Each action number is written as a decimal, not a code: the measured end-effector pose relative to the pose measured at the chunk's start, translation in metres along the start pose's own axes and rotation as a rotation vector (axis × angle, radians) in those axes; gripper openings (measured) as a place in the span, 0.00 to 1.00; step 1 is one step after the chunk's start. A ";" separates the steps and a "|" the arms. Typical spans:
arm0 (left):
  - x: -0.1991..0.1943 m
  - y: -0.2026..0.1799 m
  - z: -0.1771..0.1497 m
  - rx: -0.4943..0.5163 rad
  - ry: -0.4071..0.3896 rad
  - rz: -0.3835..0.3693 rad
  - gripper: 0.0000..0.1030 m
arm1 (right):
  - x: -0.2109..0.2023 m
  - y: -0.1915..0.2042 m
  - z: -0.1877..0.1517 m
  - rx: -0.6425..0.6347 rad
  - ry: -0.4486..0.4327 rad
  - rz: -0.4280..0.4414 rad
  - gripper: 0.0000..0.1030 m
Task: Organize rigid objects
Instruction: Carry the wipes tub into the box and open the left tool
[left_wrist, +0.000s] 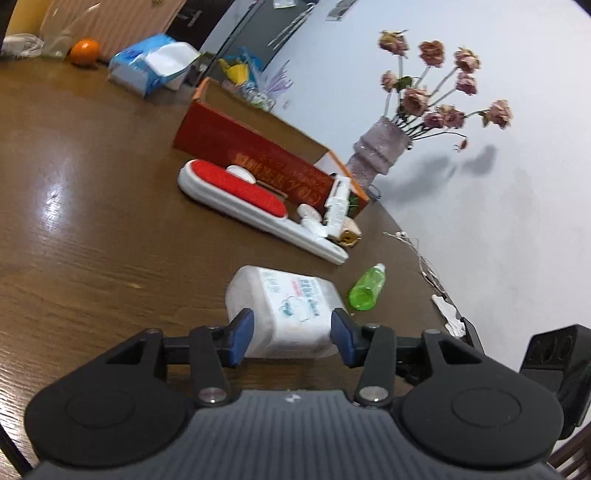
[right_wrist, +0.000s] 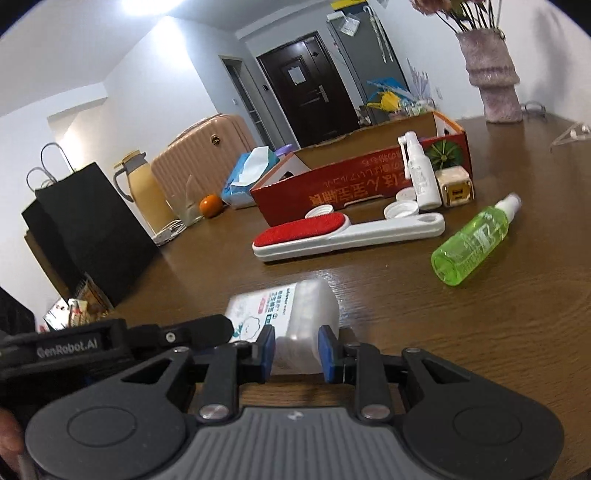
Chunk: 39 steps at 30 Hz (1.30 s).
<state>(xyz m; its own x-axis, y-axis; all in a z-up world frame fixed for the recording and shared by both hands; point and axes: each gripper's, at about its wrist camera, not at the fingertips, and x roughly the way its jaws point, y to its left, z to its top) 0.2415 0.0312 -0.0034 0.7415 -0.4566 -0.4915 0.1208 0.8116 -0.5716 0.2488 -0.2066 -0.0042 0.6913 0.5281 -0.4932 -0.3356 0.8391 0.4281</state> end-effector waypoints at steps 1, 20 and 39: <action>0.001 0.003 0.000 0.001 -0.004 0.005 0.46 | 0.000 0.000 0.001 0.003 -0.006 -0.007 0.27; 0.029 0.005 0.046 0.008 0.004 -0.015 0.38 | 0.034 -0.019 0.047 0.135 -0.039 0.091 0.29; 0.258 -0.017 0.289 0.057 0.023 0.069 0.38 | 0.216 -0.119 0.314 0.188 0.013 0.027 0.30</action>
<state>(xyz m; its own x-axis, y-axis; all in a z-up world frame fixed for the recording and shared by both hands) 0.6215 0.0051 0.0696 0.7342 -0.4064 -0.5438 0.1078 0.8606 -0.4977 0.6388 -0.2334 0.0765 0.6752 0.5528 -0.4885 -0.2277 0.7860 0.5747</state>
